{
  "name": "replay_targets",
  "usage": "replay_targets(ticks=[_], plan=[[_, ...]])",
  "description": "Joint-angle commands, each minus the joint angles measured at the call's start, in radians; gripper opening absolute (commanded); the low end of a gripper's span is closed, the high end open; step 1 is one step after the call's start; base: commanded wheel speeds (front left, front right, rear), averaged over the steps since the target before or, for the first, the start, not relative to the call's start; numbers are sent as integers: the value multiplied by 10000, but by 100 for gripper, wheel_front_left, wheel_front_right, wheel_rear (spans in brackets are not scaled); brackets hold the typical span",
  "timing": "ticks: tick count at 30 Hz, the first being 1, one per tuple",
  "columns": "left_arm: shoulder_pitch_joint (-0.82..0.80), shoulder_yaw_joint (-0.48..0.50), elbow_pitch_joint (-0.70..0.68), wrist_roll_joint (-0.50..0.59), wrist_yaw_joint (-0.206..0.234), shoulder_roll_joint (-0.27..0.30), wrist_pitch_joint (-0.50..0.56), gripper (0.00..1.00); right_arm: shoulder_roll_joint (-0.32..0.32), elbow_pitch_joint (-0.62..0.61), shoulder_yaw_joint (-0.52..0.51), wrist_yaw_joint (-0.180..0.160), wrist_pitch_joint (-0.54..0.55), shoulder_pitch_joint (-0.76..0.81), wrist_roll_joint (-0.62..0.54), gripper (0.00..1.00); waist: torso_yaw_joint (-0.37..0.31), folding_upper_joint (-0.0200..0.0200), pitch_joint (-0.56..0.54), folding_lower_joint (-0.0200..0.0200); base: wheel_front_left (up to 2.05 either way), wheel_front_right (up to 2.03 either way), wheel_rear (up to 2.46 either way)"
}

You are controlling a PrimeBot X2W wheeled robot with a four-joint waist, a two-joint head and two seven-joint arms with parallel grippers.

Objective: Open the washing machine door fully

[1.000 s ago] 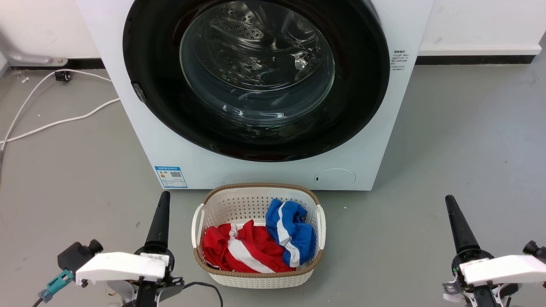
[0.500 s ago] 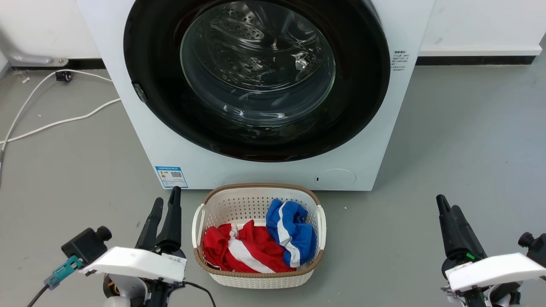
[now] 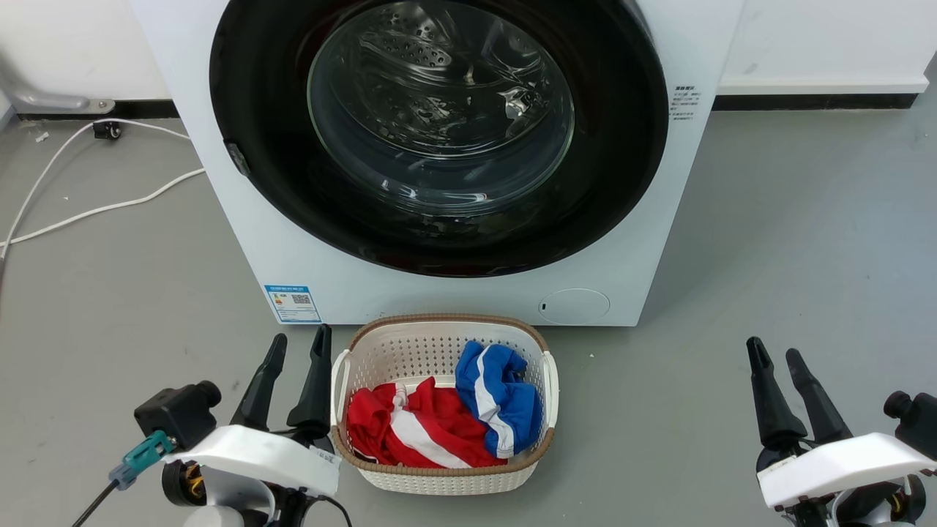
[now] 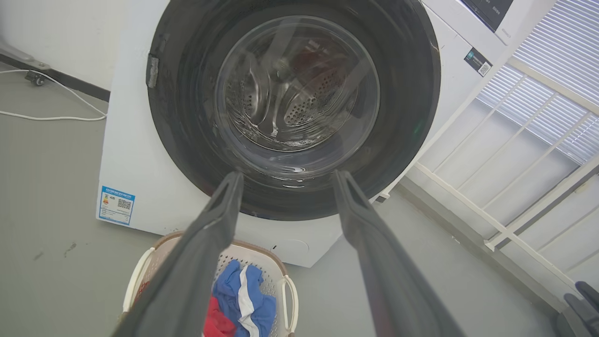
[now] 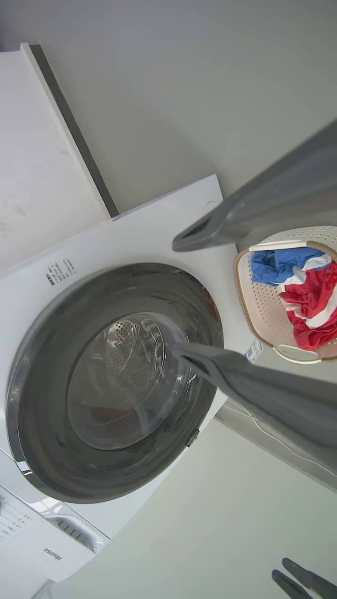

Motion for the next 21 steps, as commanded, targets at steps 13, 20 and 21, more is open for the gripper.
replay_targets(ticks=[13, 20, 21], plan=[[-164, -385, -33, 1870, 135, 320, -430, 100, 103, -516, -16, 19, -28, 127, -2219, 100, -56, 0, 4, 0, 0, 0, 0], [-196, -488, -17, 2566, 234, 416, -601, 100, 138, -719, -4, 20, 8, 225, -3034, 100, -55, 0, 7, 0, 0, 0, 0], [-189, -499, -13, 2664, 250, 432, -631, 100, 141, -744, -1, 20, 7, 246, -3131, 100, -57, 0, 8, 0, 0, 0, 0]])
